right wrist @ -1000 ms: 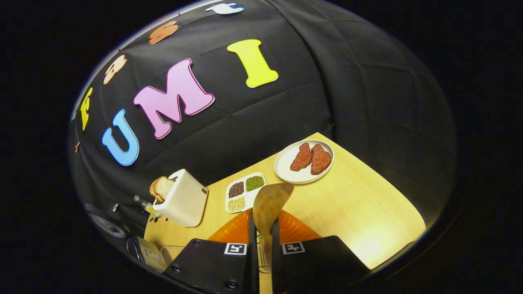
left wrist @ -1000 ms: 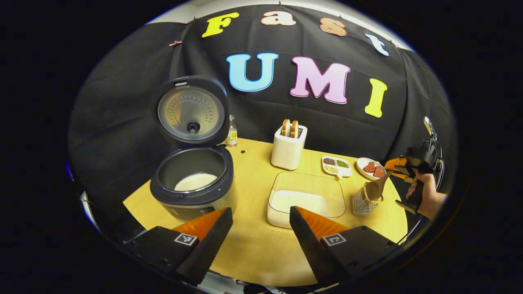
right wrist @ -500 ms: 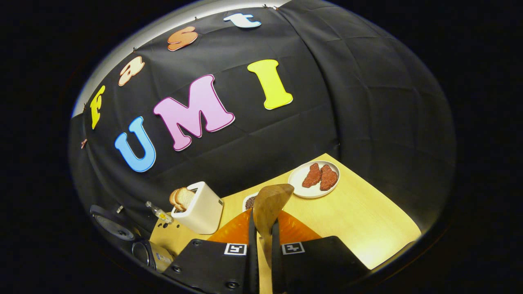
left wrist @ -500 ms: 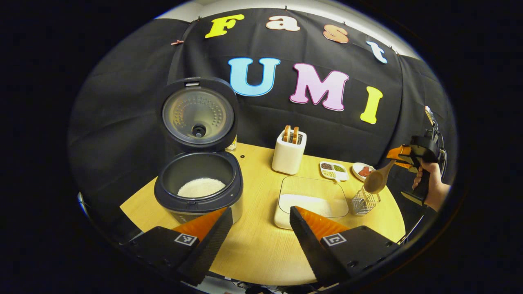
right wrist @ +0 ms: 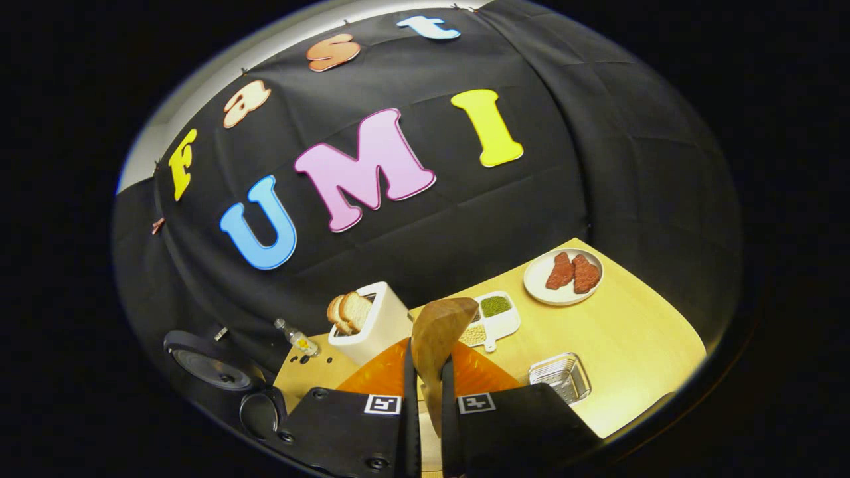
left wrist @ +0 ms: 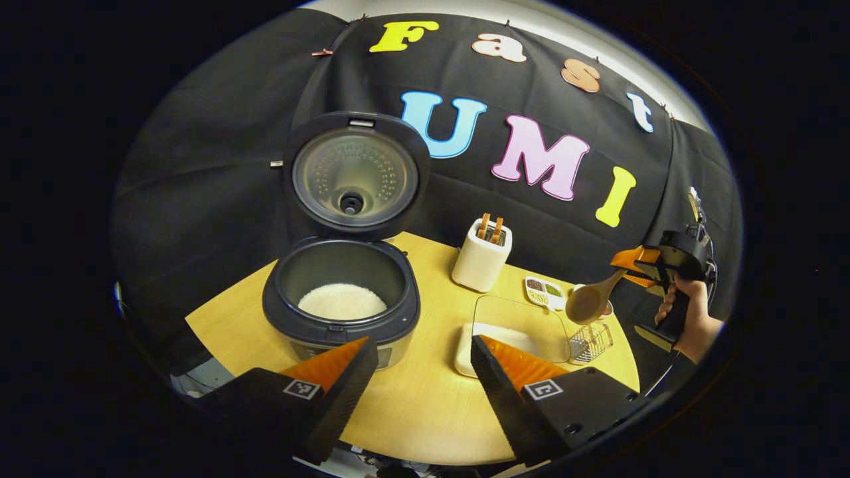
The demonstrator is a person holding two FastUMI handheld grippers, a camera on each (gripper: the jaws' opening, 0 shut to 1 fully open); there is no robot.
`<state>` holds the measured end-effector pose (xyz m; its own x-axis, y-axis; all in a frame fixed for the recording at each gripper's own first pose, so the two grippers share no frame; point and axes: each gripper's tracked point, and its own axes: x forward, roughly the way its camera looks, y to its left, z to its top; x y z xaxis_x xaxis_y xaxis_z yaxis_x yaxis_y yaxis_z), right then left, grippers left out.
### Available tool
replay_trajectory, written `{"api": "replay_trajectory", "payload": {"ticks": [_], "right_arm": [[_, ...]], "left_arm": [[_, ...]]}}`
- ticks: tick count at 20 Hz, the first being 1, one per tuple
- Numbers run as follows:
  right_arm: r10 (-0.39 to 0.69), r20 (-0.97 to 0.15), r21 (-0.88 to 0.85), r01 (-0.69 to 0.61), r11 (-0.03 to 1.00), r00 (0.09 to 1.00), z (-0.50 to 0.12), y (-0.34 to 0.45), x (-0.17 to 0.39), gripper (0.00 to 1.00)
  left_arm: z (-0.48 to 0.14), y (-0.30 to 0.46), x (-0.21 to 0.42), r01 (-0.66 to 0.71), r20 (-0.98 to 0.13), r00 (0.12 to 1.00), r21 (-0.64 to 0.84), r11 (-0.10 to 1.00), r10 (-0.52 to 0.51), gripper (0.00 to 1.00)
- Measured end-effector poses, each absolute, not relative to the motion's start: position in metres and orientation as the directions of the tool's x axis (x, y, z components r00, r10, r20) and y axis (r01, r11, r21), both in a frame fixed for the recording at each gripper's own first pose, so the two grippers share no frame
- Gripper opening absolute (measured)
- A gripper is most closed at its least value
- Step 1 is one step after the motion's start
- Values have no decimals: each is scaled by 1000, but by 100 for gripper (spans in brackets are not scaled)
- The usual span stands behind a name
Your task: Close the left gripper, press the button to open the rice cooker; take a wooden spoon from the chopstick holder with the right hand, scoop a spoonful of rice and pour it into the rice cooker, then put the wooden spoon back into the chopstick holder.
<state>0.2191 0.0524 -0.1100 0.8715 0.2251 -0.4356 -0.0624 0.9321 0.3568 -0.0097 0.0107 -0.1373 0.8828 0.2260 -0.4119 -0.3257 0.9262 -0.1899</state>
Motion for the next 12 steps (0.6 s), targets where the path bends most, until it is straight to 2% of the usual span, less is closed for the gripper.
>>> {"api": "replay_trajectory", "payload": {"ticks": [3, 12], "right_arm": [[249, -481, 335, -86, 938, 841, -136, 77, 207, 16], [204, -644, 110, -174, 979, 738, -234, 101, 170, 17]], "left_arm": [[-142, 25, -16, -325, -410, 885, -203, 923, 221, 95], [-178, 65, -34, -347, -470, 852, -177, 921, 230, 95]]}}
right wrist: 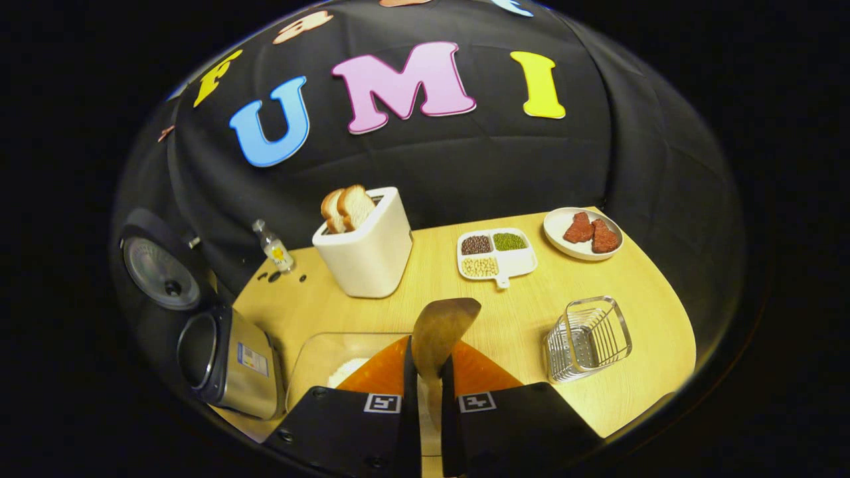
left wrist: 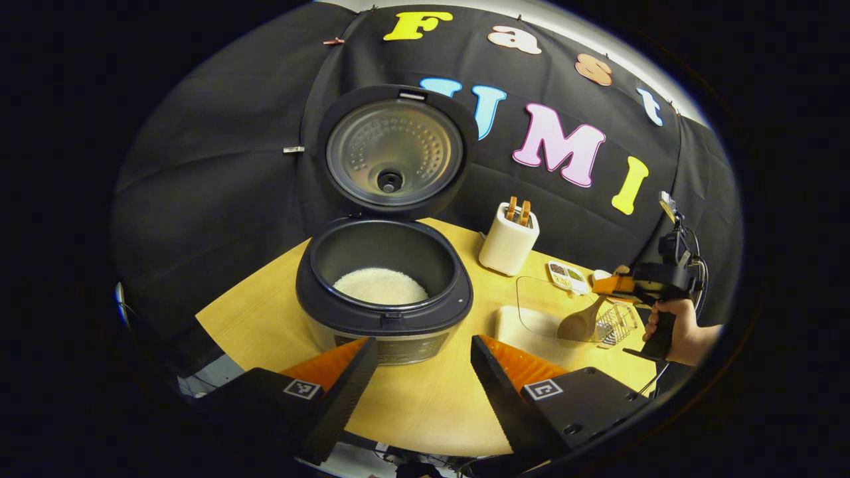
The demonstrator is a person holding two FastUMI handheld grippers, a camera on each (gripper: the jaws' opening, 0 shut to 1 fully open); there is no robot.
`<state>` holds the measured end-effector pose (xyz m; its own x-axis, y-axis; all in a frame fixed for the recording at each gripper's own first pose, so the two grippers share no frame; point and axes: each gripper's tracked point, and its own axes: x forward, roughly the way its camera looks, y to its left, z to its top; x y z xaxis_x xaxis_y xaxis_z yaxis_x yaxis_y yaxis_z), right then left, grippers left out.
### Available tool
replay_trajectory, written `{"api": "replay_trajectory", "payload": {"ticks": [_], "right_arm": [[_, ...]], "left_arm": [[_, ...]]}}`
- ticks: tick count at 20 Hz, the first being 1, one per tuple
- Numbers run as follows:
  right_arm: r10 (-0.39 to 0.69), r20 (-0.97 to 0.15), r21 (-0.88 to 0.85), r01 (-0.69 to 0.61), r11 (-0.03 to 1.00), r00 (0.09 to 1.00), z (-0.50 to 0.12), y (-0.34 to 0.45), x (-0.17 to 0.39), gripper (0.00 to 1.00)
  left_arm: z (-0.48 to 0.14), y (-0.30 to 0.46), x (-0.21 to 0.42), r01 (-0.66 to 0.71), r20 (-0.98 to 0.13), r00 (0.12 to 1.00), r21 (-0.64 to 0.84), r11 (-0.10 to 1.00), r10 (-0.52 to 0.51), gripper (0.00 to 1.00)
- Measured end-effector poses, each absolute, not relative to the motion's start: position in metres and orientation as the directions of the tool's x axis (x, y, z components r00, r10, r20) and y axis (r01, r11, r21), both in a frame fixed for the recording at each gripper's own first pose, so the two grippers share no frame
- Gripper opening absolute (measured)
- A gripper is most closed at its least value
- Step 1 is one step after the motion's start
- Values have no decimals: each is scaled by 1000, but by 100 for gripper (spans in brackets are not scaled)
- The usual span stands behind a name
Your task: Close the left gripper, press the button to open the rice cooker; take a wooden spoon from the chopstick holder with the right hand, scoop a spoonful of rice and pour it into the rice cooker, then put the wooden spoon back into the chopstick holder.
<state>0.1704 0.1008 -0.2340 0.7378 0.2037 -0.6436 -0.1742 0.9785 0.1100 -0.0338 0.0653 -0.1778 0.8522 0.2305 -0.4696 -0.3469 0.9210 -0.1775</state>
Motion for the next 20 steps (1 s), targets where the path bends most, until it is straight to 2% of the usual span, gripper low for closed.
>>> {"api": "replay_trajectory", "payload": {"ticks": [4, 12, 20], "right_arm": [[204, -645, 88, -193, 977, 737, -240, 118, 164, 17], [247, -693, 206, -142, 968, 677, -251, 172, 148, 17], [323, -723, 413, 7, 911, 610, -244, 210, 152, 17]], "left_arm": [[-185, 73, -40, -343, -476, 851, -180, 922, 224, 95], [-187, 82, -51, -346, -475, 852, -192, 919, 221, 95], [-186, 96, -60, -369, -473, 846, -189, 910, 245, 95]]}}
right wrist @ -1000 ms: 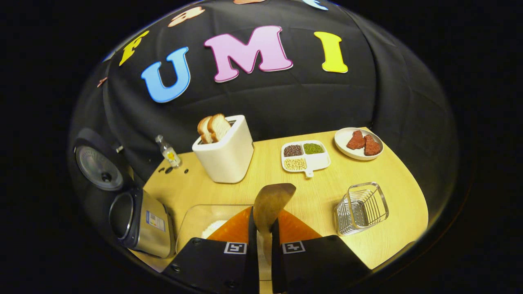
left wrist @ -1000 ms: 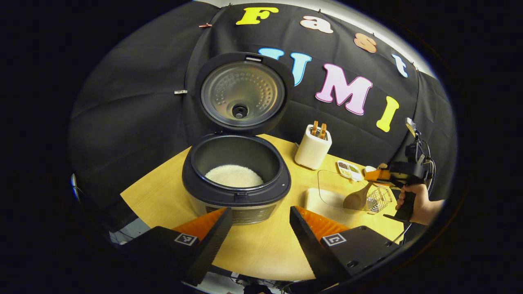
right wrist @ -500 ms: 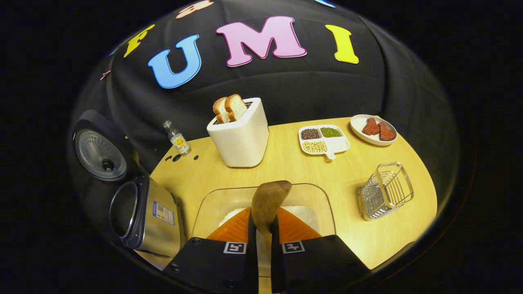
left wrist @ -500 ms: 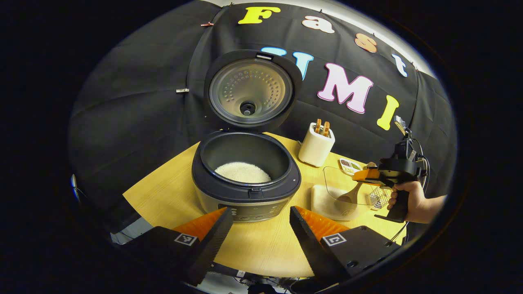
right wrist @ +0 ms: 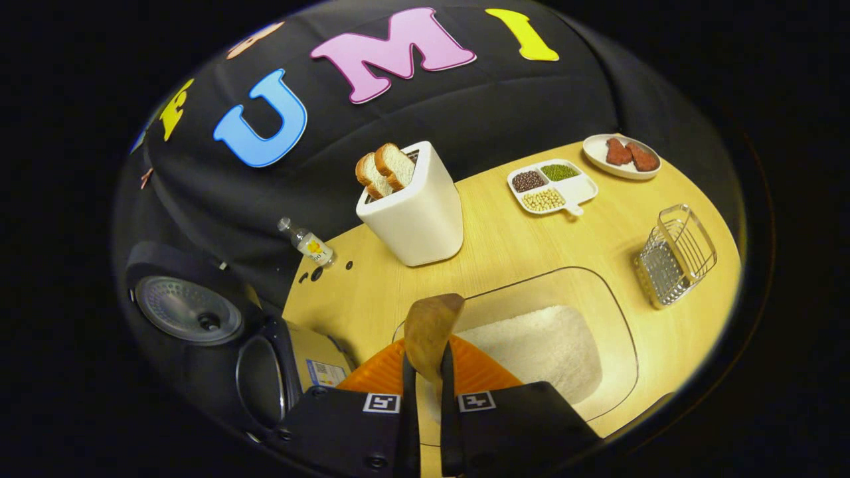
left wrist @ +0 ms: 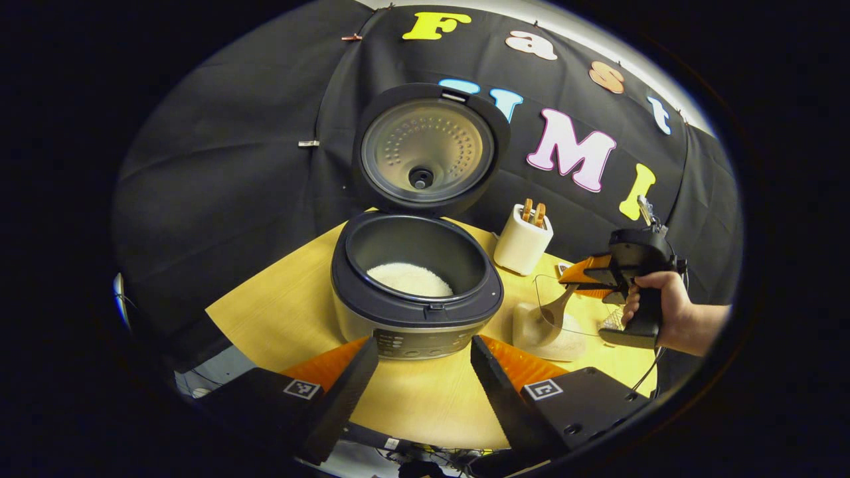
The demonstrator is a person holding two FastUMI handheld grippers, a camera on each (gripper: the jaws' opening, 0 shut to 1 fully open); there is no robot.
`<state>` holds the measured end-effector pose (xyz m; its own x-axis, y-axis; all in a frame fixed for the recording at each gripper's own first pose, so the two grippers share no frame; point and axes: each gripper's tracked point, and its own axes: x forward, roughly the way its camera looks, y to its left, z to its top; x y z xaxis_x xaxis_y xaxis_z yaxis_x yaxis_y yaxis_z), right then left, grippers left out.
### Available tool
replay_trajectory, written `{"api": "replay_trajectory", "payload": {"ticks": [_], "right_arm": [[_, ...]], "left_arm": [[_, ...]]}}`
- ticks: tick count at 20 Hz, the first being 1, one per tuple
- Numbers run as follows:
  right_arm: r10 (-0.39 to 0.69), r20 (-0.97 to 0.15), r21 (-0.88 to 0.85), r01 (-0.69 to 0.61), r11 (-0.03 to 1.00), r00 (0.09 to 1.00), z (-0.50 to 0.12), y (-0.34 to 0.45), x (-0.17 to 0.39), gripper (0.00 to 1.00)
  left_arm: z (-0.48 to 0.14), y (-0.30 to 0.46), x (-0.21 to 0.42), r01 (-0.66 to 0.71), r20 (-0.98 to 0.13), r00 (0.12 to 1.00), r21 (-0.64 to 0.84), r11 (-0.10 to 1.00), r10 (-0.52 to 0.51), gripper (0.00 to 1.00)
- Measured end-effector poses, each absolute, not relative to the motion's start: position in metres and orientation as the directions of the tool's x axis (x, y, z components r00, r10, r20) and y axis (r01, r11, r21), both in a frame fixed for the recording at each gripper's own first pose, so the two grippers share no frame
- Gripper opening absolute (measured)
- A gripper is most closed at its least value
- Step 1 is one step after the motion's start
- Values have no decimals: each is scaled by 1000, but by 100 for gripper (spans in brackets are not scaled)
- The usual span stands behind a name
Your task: Close the left gripper, press the button to open the rice cooker; take a wooden spoon from the chopstick holder with the right hand, scoop a spoonful of rice and pour it into the rice cooker, then put the wooden spoon back into the chopstick holder.
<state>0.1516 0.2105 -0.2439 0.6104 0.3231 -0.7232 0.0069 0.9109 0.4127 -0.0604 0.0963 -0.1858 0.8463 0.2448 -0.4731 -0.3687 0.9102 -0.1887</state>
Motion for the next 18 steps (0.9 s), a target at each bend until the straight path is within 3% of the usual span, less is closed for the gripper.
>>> {"api": "replay_trajectory", "payload": {"ticks": [6, 14, 15, 18], "right_arm": [[327, -722, 486, 111, 867, 610, -237, 183, 148, 17], [306, -710, 600, 318, 734, 634, -223, 127, 145, 17], [303, -701, 617, 336, 711, 645, -218, 122, 148, 12], [298, -671, 654, 354, 669, 679, -197, 110, 151, 17]], "left_arm": [[-171, 97, -57, -356, -453, 862, -226, 907, 226, 95], [-161, 85, -50, -310, -440, 879, -238, 921, 183, 95], [-160, 85, -49, -306, -437, 881, -238, 922, 180, 95], [-154, 84, -46, -280, -421, 892, -228, 933, 165, 92]]}}
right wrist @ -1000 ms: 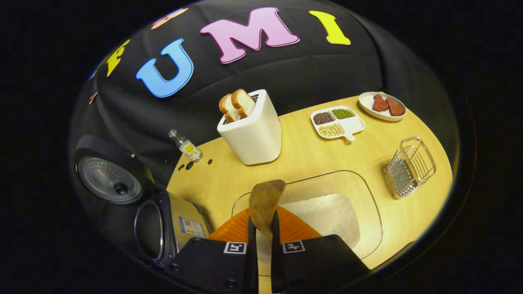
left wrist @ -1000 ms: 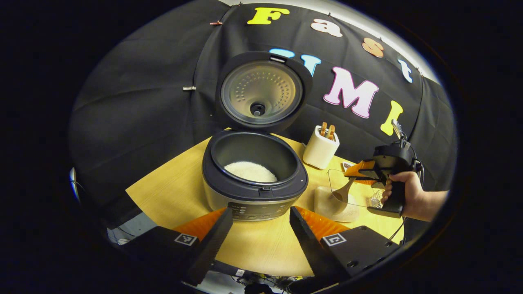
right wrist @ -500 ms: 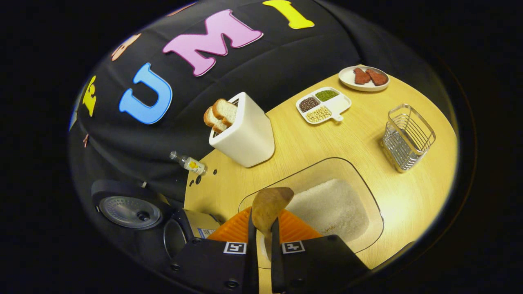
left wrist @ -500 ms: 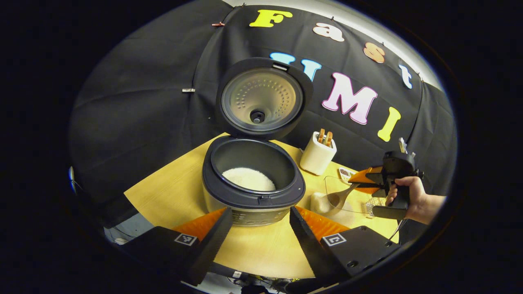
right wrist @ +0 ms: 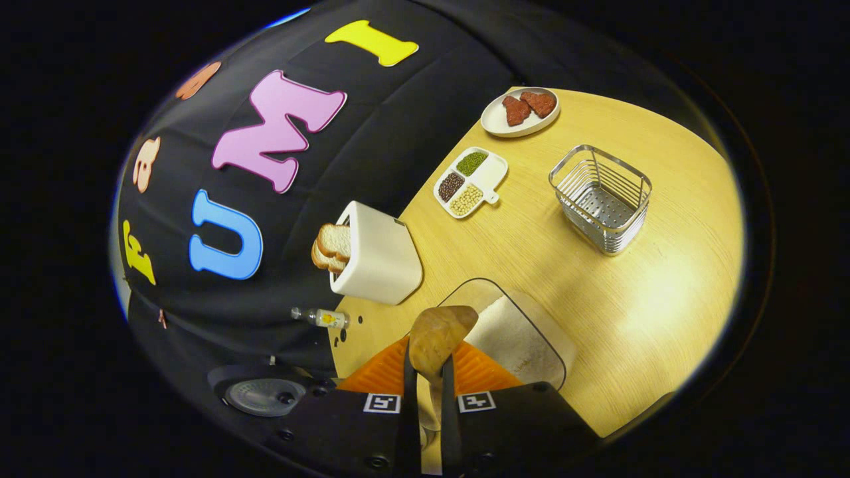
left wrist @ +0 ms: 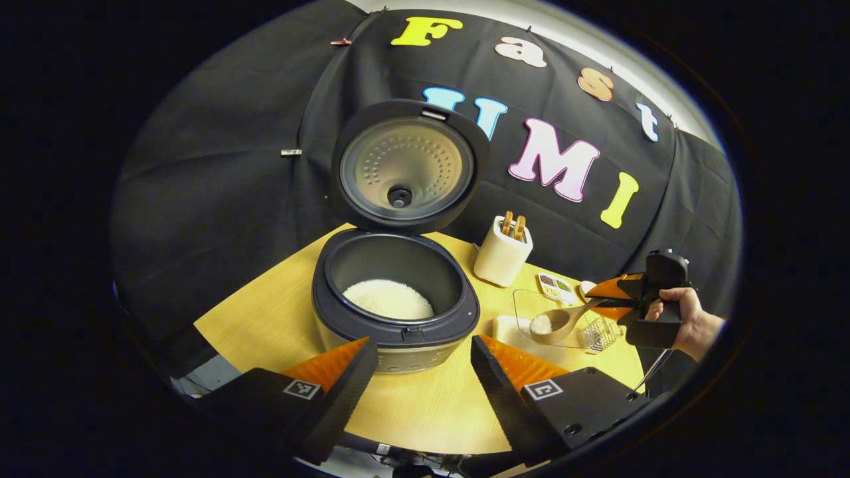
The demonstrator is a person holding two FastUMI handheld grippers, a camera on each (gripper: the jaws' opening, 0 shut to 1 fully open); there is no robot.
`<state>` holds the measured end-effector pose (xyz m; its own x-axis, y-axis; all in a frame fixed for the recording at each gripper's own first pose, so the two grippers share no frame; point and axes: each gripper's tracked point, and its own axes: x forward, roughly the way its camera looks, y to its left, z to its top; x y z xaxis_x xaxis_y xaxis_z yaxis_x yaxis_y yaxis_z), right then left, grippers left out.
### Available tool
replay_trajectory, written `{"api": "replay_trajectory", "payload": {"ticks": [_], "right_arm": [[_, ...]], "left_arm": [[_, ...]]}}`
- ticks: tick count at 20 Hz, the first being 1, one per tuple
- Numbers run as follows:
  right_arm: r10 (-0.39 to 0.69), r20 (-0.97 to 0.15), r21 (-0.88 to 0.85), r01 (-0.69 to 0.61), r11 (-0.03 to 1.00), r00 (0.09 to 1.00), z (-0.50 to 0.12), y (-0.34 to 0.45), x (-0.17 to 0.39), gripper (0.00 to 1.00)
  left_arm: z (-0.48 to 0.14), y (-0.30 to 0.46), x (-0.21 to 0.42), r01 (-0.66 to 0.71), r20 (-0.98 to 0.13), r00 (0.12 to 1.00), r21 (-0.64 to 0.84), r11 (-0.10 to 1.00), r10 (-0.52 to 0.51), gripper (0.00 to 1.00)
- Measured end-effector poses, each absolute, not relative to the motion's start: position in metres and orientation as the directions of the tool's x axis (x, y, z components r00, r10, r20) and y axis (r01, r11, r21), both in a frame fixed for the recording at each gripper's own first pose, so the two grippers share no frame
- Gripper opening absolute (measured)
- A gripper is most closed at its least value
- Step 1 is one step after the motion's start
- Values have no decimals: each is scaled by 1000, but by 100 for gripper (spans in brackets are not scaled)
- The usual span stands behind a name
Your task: Close the left gripper, press the button to open the rice cooker; take a wooden spoon from the chopstick holder with the right hand, scoop a spoonful of rice and pour it into the rice cooker, then put the wooden spoon back into the chopstick holder.
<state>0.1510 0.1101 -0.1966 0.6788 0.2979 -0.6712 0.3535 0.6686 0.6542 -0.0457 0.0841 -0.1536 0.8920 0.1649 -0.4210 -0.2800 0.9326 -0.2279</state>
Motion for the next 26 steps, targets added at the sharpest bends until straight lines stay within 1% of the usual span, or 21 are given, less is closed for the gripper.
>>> {"api": "replay_trajectory", "payload": {"ticks": [1, 4, 7, 11, 14, 17, 18, 19, 25, 26], "right_arm": [[298, -659, 661, 342, 668, 690, -189, 108, 151, 17], [317, -621, 697, 319, 642, 717, -163, 112, 148, 17], [356, -581, 738, 288, 611, 732, -141, 133, 147, 17], [427, -535, 786, 245, 568, 729, -114, 177, 143, 16], [485, -516, 807, 212, 550, 706, -107, 215, 141, 16], [533, -507, 811, 164, 562, 677, -103, 257, 136, 16], [549, -504, 810, 143, 569, 666, -101, 273, 134, 16], [565, -501, 807, 119, 578, 656, -100, 288, 132, 16], [617, -491, 737, -84, 670, 615, -96, 367, 122, 16], [623, -492, 722, -115, 683, 608, -97, 378, 120, 16]], "left_arm": [[-152, 84, -45, -268, -415, 896, -226, 937, 156, 95], [-146, 86, -45, -244, -402, 904, -205, 948, 146, 95], [-144, 89, -46, -221, -391, 911, -197, 955, 131, 95], [-144, 100, -50, -224, -381, 915, -204, 953, 133, 95], [-145, 113, -57, -247, -372, 915, -218, 944, 153, 95], [-153, 130, -67, -304, -387, 903, -265, 915, 188, 95], [-155, 133, -71, -316, -389, 901, -285, 905, 192, 92], [-156, 137, -77, -331, -389, 899, -297, 896, 203, 96], [-145, 152, -95, -344, -342, 910, -305, 888, 235, 95], [-145, 155, -96, -348, -340, 910, -318, 882, 237, 92]]}}
